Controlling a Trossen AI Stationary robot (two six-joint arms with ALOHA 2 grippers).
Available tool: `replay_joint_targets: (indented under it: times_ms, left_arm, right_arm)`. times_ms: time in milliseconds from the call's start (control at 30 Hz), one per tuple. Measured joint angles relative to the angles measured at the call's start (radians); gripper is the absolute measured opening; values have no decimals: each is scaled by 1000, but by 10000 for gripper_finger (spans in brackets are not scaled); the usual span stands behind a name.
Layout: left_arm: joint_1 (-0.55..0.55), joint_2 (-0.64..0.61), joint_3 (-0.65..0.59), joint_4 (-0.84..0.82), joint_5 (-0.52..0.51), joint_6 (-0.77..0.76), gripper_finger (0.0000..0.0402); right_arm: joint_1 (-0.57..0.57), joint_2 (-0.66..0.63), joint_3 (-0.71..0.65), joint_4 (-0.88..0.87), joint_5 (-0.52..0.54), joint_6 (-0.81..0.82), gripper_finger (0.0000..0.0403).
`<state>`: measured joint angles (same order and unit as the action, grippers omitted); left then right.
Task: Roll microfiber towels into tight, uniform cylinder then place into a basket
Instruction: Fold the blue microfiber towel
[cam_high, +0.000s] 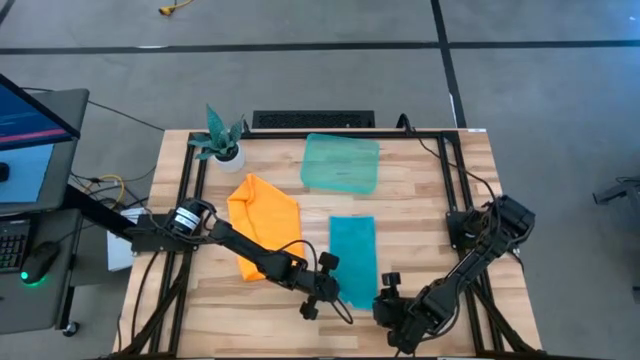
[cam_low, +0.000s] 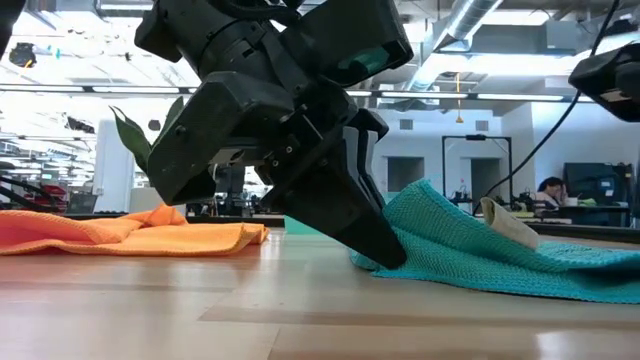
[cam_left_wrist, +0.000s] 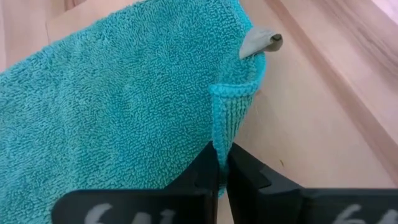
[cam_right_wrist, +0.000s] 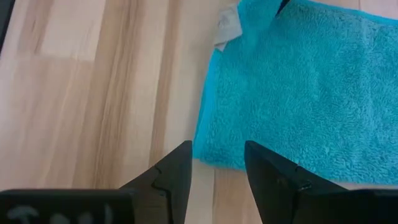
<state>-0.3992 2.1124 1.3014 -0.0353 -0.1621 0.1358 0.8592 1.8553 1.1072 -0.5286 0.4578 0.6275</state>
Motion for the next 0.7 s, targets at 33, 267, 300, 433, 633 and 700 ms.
replay_joint_targets:
  times_ms: [33,267,300,433,633,700]
  left_arm:
    - [0,0,0,0,0,0,8]
    - [0,0,0,-4,-1,-1,7]
    - [0,0,0,-5,-1,-1,7]
    - [0,0,0,-6,-1,-1,7]
    - [0,0,0,-6,-1,-1,7]
    - [0,0,0,-6,-1,-2,7]
  right_arm:
    - [-2,0,0,4,0,6,171]
    - [-4,0,0,62,0,3,184]
    - [-4,0,0,62,2,0,189]
    - [-3,0,0,61,3,-2,212]
    - [-3,0,-15,76,-1,-8,227]
    - [-3,0,-37,93,-12,-8,228]
